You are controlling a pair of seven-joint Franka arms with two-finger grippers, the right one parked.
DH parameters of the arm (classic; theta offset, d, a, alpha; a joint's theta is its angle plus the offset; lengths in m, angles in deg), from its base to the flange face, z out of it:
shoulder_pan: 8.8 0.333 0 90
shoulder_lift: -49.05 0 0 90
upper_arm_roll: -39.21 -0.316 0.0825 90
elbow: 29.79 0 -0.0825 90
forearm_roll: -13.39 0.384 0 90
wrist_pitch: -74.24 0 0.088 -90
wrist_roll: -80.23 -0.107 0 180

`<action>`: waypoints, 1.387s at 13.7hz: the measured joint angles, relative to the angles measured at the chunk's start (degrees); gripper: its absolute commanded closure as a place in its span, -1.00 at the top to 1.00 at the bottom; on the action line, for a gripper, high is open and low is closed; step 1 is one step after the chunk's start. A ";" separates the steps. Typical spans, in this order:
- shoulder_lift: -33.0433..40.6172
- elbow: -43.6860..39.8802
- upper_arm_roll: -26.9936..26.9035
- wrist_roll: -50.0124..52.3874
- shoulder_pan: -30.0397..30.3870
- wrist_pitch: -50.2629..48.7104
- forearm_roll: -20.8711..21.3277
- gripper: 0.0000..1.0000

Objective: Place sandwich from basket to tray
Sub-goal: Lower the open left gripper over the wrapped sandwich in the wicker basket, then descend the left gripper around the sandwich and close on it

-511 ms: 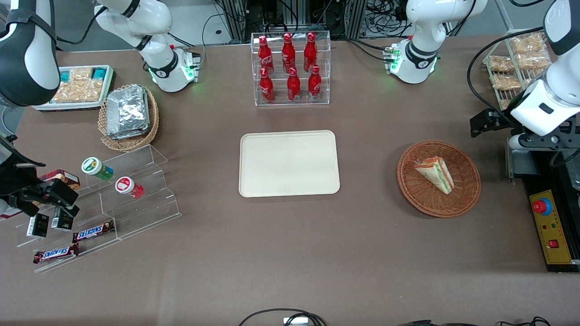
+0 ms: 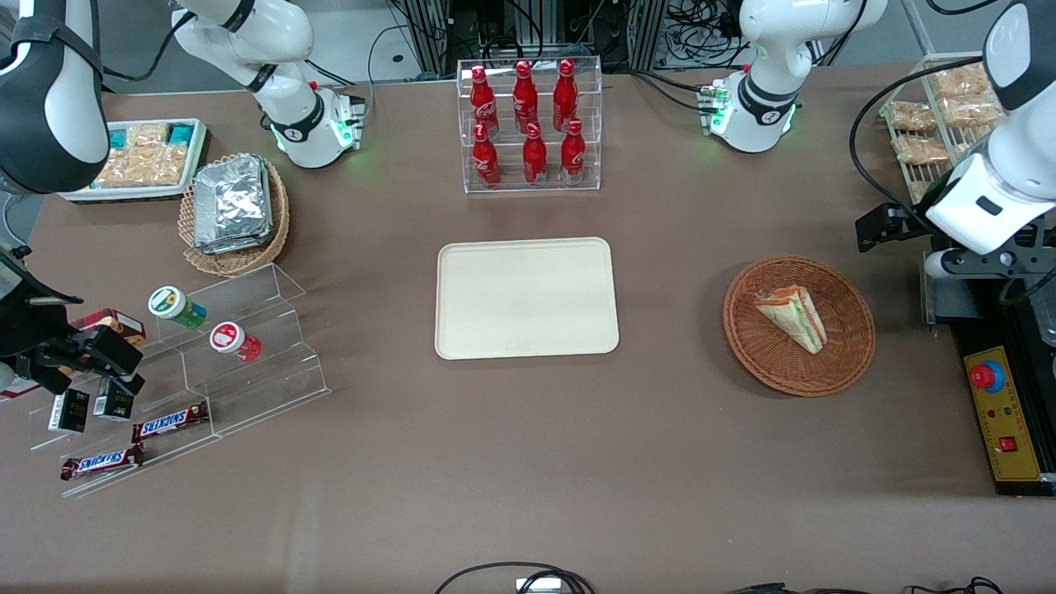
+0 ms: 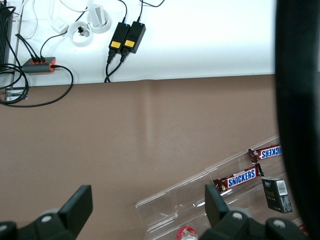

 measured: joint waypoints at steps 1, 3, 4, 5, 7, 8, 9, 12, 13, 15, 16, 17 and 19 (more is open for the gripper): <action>-0.03 1.52 0.00 0.24 0.00 1.48 0.17 1.00; -0.14 6.42 0.00 2.30 0.00 6.71 0.35 1.00; -0.23 9.61 -0.01 3.87 0.00 10.26 0.53 1.00; -0.31 12.84 -0.02 5.44 0.01 13.71 0.67 1.00; -0.41 18.97 -0.14 8.83 0.04 20.24 0.74 1.00; -0.47 21.62 -0.18 10.97 0.05 23.51 0.75 1.00; -0.62 24.08 -0.20 13.50 0.05 26.89 0.76 1.00; -1.61 29.57 -0.20 20.82 0.05 34.53 0.77 1.00; -2.12 30.30 -0.20 23.02 0.05 35.55 0.77 1.00; -3.43 31.13 -0.20 27.03 0.05 37.50 0.77 1.00; -4.03 31.80 -0.20 28.35 0.05 38.93 0.77 1.00; -4.49 32.80 -0.20 29.34 0.05 40.57 0.77 1.00; -5.00 35.20 -0.20 31.38 0.05 44.19 0.77 1.00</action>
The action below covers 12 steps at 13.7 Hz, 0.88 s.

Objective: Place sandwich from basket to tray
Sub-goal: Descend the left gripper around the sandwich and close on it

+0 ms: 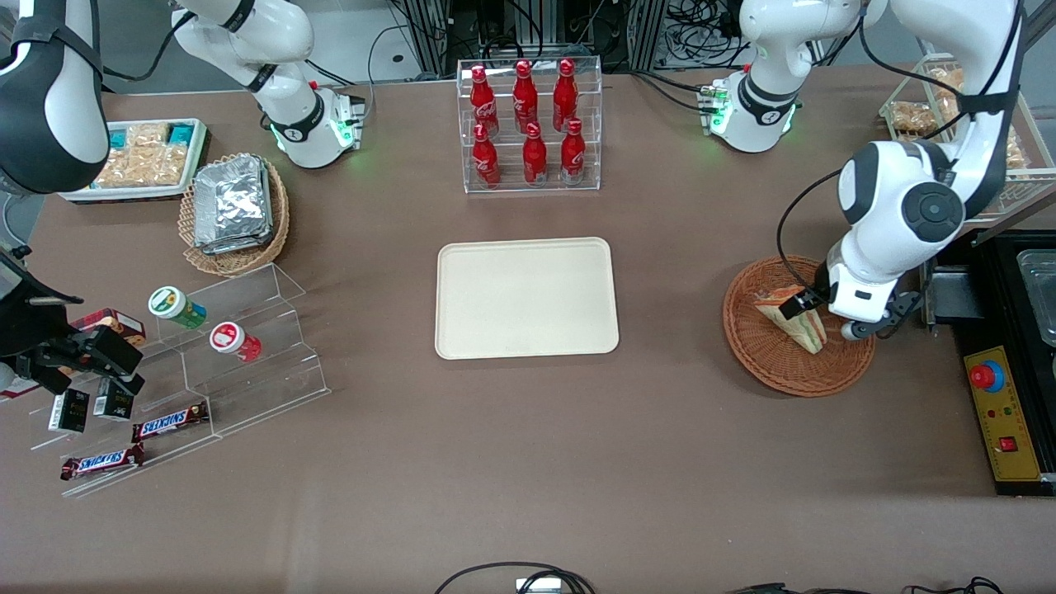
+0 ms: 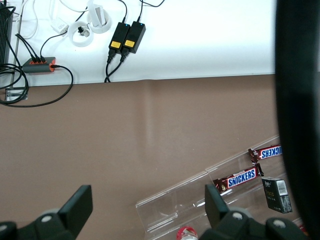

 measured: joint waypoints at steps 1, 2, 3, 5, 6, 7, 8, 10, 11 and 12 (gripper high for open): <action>-0.29 0.86 0.00 1.04 0.00 1.14 0.00 1.00; -0.66 1.31 -0.01 1.87 0.00 1.64 0.00 1.00; -1.06 1.50 -0.05 2.34 0.00 1.97 0.00 1.00; -1.63 1.91 -0.28 2.69 0.04 2.70 0.00 1.00; -1.86 2.26 -0.37 2.76 0.08 3.44 0.00 1.00; -2.11 2.79 -0.45 2.92 0.11 4.31 0.00 1.00; -2.45 3.33 -0.50 3.41 0.14 5.19 0.00 1.00; -3.38 4.00 -0.55 4.74 0.33 6.31 0.00 1.00; -3.89 4.10 -0.57 5.03 0.39 6.80 0.00 1.00; -4.42 4.13 -0.58 5.30 0.43 7.32 0.00 1.00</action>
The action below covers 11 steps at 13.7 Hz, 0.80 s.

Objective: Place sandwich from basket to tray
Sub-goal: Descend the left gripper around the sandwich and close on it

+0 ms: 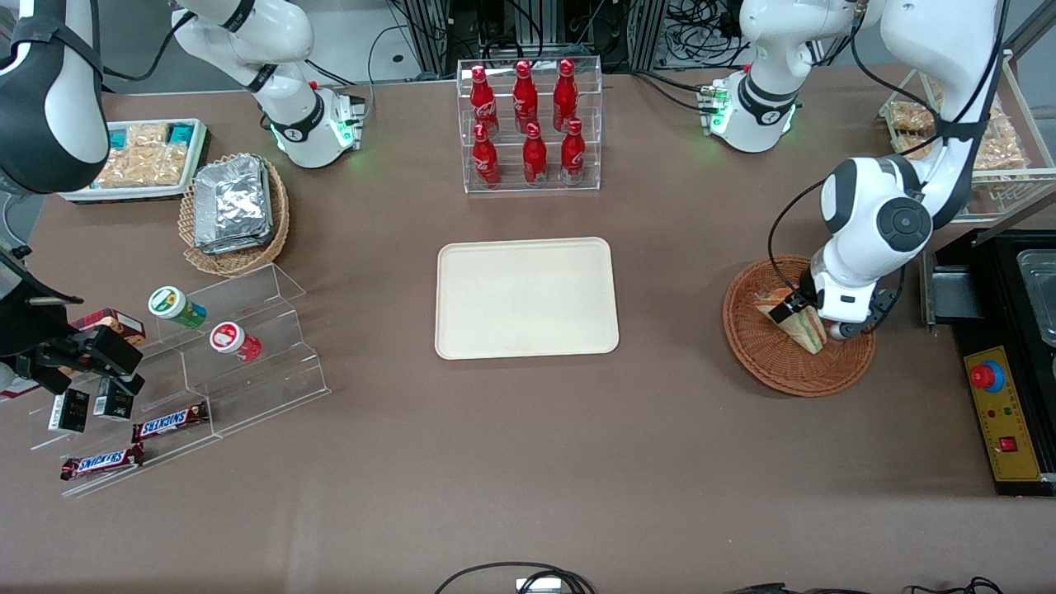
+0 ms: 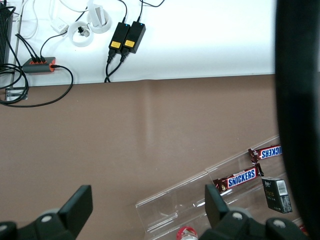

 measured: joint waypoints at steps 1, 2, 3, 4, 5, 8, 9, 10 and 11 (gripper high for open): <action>-0.49 0.00 0.00 0.26 0.10 0.44 0.00 0.96; -0.88 0.00 -0.03 0.40 0.19 0.65 0.00 0.50; -1.19 0.00 -0.10 0.46 0.22 0.77 0.00 -0.12; -1.38 0.00 -0.13 0.57 0.26 0.82 0.00 -0.63; -1.51 0.00 -0.14 0.65 0.37 0.82 0.00 -1.00; -2.06 0.00 -0.20 0.70 0.89 0.90 0.00 -1.00; -2.09 0.00 -0.20 0.70 0.96 0.93 0.00 -1.00; -2.09 0.00 -0.20 0.70 0.99 0.97 0.00 -1.00; -2.06 -0.03 -0.20 0.70 1.00 1.01 0.00 -1.00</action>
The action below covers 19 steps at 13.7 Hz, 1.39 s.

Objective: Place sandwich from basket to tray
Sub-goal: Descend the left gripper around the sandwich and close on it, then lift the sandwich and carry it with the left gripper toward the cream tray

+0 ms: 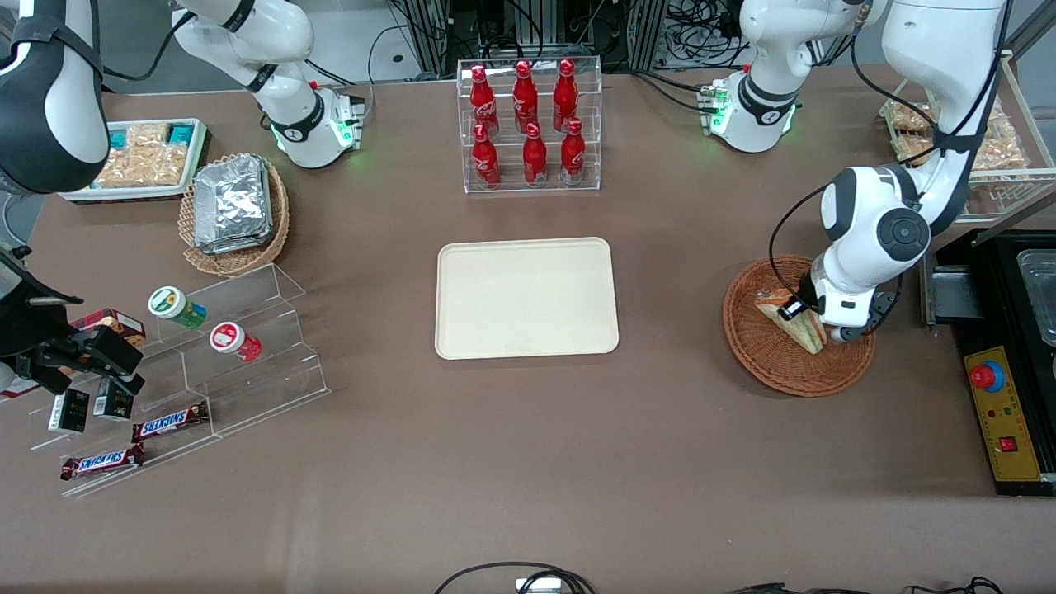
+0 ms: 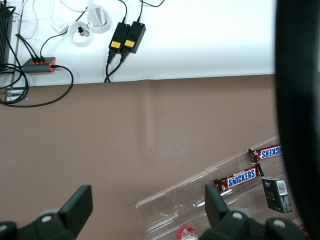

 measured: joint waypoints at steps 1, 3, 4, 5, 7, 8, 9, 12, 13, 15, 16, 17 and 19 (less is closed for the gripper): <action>0.14 -0.08 0.00 0.00 0.01 -0.01 0.00 -1.00; 0.94 -0.47 0.00 -0.01 0.02 -0.93 0.04 -1.00; 1.81 -0.96 0.01 -0.13 0.02 -2.32 0.12 -1.00; 3.05 -1.78 0.06 -0.44 0.02 -4.62 0.19 -1.00; 5.76 -4.61 0.40 -1.44 -0.08 -10.39 0.26 -1.00; 6.82 -6.57 0.76 -1.81 -0.21 -13.40 0.28 -1.00; 7.42 -8.78 1.38 -2.02 -0.48 -15.94 0.30 -1.00; 7.34 -14.22 5.69 -2.08 -1.21 -19.23 0.33 -1.00; 7.04 -15.06 7.69 -2.08 -1.37 -19.25 0.33 -1.00; 6.14 -16.23 11.65 -2.04 -1.52 -19.25 0.35 -1.00; 5.67 -16.98 13.63 -2.03 -1.56 -19.25 0.37 -1.00; 5.36 -17.65 15.56 -2.03 -1.58 -19.25 0.77 -1.00; 5.21 -18.35 19.65 -1.87 -1.61 -19.25 3.14 -1.00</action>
